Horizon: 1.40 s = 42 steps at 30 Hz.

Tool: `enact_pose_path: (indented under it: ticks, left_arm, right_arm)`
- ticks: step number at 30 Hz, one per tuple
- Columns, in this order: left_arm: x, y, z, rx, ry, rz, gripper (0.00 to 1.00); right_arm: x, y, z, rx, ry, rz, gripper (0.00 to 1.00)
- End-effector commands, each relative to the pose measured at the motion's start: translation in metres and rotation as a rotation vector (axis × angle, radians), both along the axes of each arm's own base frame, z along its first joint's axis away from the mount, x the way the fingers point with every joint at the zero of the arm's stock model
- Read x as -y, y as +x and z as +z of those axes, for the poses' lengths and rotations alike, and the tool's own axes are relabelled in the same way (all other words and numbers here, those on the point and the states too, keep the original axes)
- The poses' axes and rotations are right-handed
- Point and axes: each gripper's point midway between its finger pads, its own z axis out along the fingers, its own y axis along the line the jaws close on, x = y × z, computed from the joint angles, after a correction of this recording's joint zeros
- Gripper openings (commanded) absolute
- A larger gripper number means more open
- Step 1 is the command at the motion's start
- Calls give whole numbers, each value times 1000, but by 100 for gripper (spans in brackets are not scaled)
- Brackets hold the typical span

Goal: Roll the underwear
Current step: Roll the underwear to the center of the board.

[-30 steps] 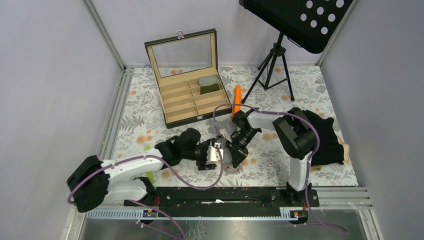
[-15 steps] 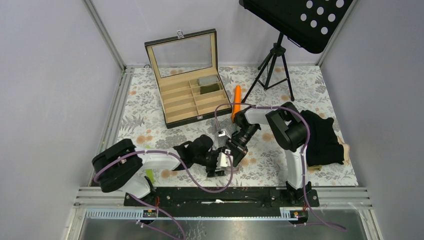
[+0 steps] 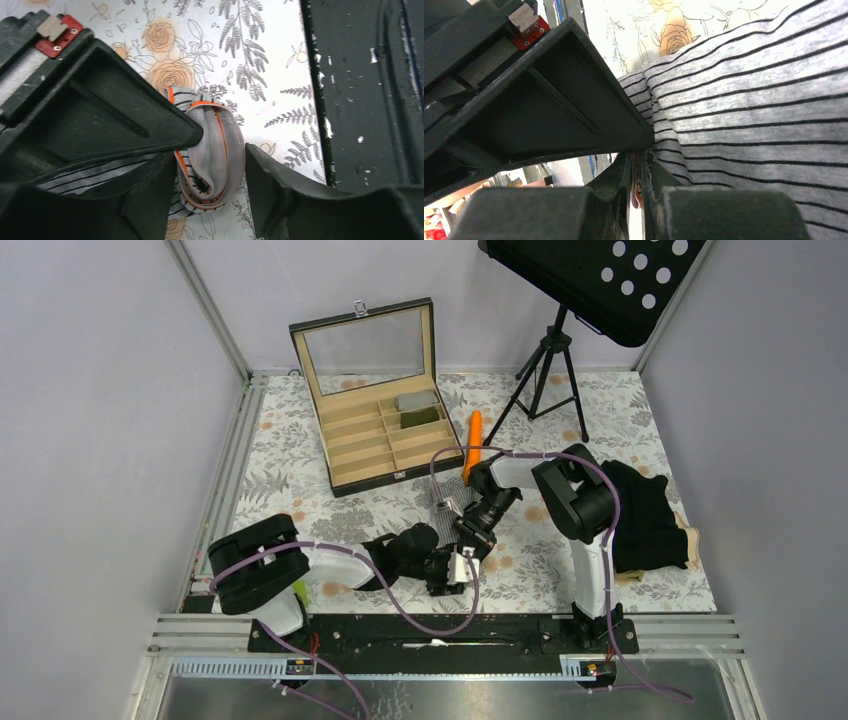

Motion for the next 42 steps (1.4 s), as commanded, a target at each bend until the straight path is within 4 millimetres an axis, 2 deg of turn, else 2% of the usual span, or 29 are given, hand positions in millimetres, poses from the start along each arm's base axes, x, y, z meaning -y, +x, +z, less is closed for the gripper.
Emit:
enact_pose_path:
  ticks: [1, 4, 8, 10, 12, 15, 18, 22, 25, 27, 31, 34, 38, 42]
  left_arm:
    - [12, 12, 15, 39, -64, 43, 53]
    - [10, 13, 13, 25, -42, 47, 42]
    - [9, 14, 11, -11, -20, 51, 20]
    - [8, 13, 10, -46, -5, 42, 10]
    - [7, 13, 12, -97, 3, 35, 2]
    - [4, 16, 17, -197, 29, 38, 0]
    - [-2, 21, 21, -326, 55, 56, 0]
    - [-2, 23, 27, -526, 65, 63, 0]
    - [2, 31, 28, -647, 65, 88, 0]
    - [2, 46, 26, -689, 67, 90, 0]
    - [0, 65, 13, -835, 113, 71, 0]
    - [-2, 73, 3, -944, 142, 55, 0]
    - [-11, 83, -15, -1065, 165, 100, 0]
    - [-13, 89, -31, -1154, 182, 145, 0]
  right_arm:
    - [11, 7, -18, 65, -45, 32, 2]
    - [10, 8, -19, 64, -46, 28, 2]
    - [7, 14, -13, 60, -42, -3, 7]
    - [1, 25, 4, 53, -6, -46, 15]
    - [-4, 38, 35, 32, 44, -85, 26]
    - [-5, 59, 79, 93, 126, -104, 41]
    - [5, 81, 112, 201, 177, -159, 45]
    - [34, 110, 129, 345, 178, -318, 46]
    - [64, 135, 136, 573, 129, -458, 47]
    - [79, 143, 139, 774, 105, -496, 47]
    - [91, 133, 146, 1051, 140, -519, 51]
    - [91, 110, 125, 1121, 124, -408, 43]
    - [75, 74, 96, 1158, 145, -153, 31]
    - [49, 56, 75, 1210, 208, 47, 25]
